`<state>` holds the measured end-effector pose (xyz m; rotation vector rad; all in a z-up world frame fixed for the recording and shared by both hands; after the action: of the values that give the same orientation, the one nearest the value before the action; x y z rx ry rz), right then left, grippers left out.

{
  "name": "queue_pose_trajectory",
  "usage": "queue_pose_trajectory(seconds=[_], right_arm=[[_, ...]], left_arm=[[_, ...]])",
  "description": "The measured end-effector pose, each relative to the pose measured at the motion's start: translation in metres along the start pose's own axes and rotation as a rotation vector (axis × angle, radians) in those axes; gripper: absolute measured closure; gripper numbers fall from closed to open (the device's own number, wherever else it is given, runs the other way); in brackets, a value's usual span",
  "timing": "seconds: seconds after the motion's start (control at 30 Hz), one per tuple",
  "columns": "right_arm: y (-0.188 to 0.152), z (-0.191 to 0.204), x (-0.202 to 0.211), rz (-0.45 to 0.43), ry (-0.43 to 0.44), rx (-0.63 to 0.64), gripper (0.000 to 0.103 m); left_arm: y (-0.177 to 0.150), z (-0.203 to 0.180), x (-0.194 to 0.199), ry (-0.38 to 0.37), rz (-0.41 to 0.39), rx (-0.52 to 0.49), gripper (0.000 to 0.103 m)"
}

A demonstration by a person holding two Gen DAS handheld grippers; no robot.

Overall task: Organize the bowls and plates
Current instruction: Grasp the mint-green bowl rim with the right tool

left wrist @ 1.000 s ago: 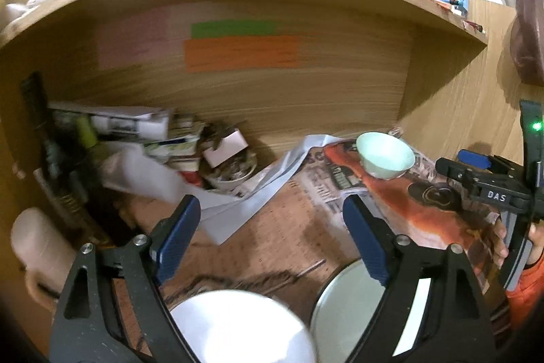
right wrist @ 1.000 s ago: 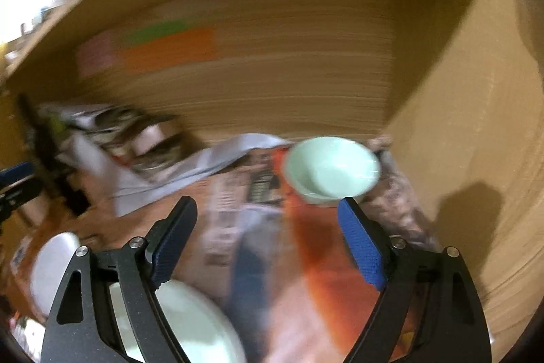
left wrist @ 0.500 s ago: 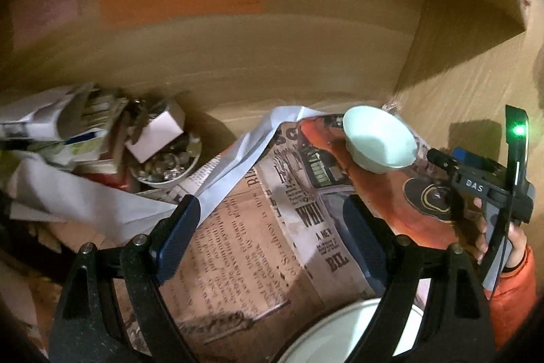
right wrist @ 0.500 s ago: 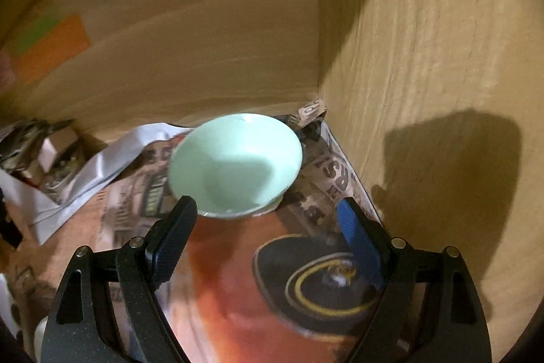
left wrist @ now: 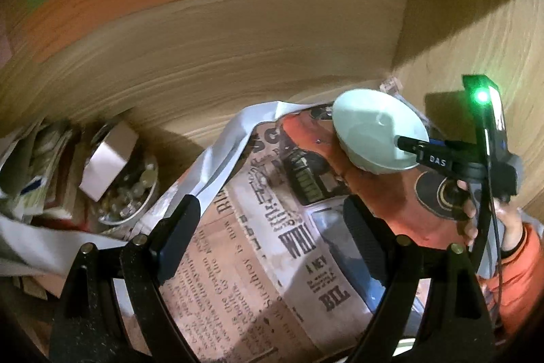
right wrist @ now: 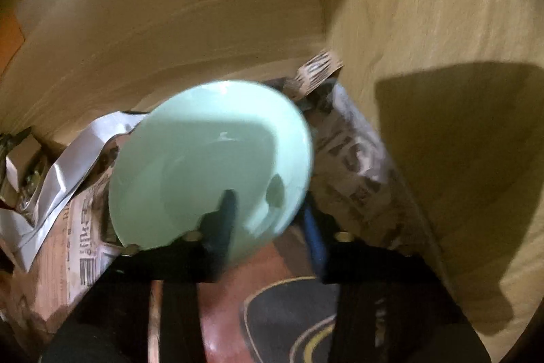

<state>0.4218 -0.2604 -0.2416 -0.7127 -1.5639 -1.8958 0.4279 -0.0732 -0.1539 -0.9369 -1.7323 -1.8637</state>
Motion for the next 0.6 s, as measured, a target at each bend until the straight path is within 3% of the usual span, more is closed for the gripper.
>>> queue_pose_trajectory(seconds=[0.17, 0.4, 0.6], right_arm=[[-0.003, 0.004, 0.006, -0.027, 0.006, 0.039, 0.077], [-0.021, 0.023, 0.021, -0.008, 0.142, 0.089, 0.078], [-0.039, 0.043, 0.035, -0.007, 0.185, 0.186, 0.078]], left_arm=[[0.004, -0.012, -0.019, -0.029, 0.035, -0.005, 0.016], [0.000, -0.018, -0.048, -0.025, 0.085, 0.003, 0.016], [-0.006, -0.015, -0.068, -0.022, 0.130, 0.031, 0.020]])
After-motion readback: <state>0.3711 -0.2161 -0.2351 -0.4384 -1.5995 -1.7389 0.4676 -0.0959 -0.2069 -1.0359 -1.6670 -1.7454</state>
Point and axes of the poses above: each gripper's, at about its wrist camera, not at the fingertips, and x roughly against the way its jaws point, z to its left, y to its top, the point moved 9 cm from there along -x, roughly the way its jaws point, and after that the axes turned 3 degrees about x, right-handed, at the moved point
